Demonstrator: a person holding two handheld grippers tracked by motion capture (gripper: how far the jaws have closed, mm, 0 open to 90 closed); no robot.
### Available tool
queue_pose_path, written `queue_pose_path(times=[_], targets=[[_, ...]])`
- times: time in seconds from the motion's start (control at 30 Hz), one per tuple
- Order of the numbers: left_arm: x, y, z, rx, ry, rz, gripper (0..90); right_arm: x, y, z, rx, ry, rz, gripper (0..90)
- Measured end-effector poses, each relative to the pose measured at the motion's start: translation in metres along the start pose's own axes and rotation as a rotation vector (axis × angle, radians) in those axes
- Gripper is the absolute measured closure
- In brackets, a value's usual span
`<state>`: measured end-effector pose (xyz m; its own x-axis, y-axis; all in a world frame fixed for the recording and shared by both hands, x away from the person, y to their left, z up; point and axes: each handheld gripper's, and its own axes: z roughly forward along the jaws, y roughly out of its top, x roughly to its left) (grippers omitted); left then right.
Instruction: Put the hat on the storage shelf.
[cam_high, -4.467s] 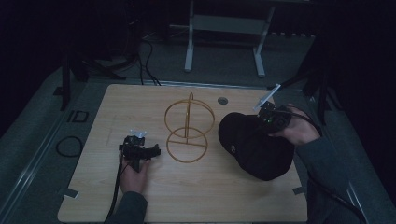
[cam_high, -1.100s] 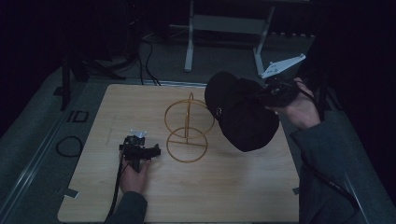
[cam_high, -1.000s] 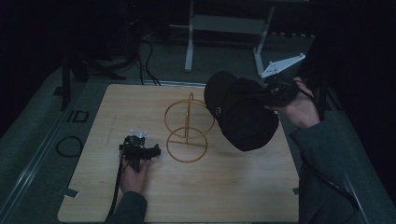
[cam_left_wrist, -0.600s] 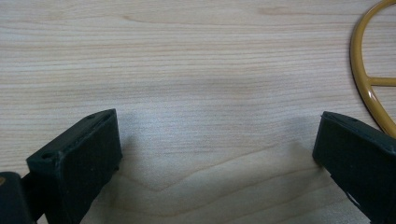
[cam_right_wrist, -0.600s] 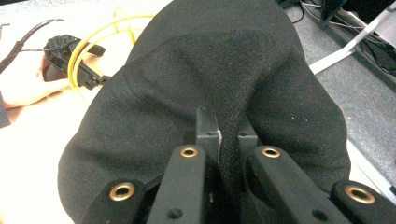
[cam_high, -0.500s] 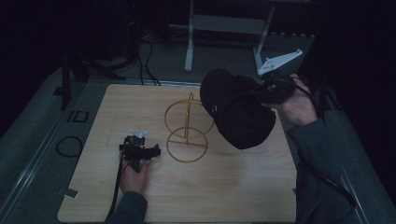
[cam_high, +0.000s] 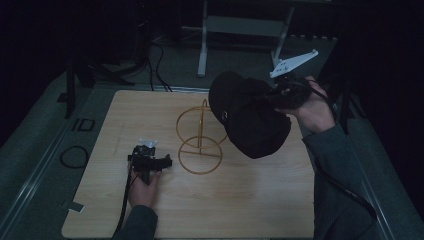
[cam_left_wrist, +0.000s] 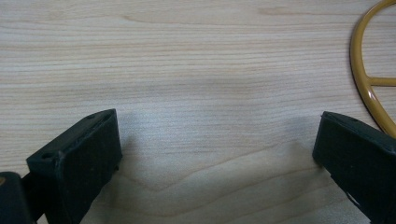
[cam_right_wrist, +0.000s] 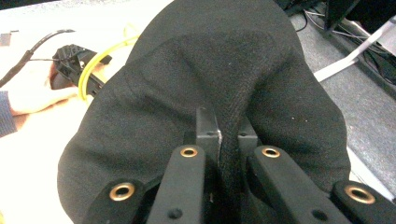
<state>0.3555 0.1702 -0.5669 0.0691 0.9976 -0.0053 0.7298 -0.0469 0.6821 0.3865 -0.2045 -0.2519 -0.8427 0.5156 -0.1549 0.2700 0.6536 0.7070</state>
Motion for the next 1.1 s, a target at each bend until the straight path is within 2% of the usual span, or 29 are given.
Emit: queue_pose_path(times=[1.1], targets=[[-0.001,0.0,0.0,0.0,0.001,-0.001,0.7,0.013,0.029,0.013,0.015,0.034,-0.063,86.4]])
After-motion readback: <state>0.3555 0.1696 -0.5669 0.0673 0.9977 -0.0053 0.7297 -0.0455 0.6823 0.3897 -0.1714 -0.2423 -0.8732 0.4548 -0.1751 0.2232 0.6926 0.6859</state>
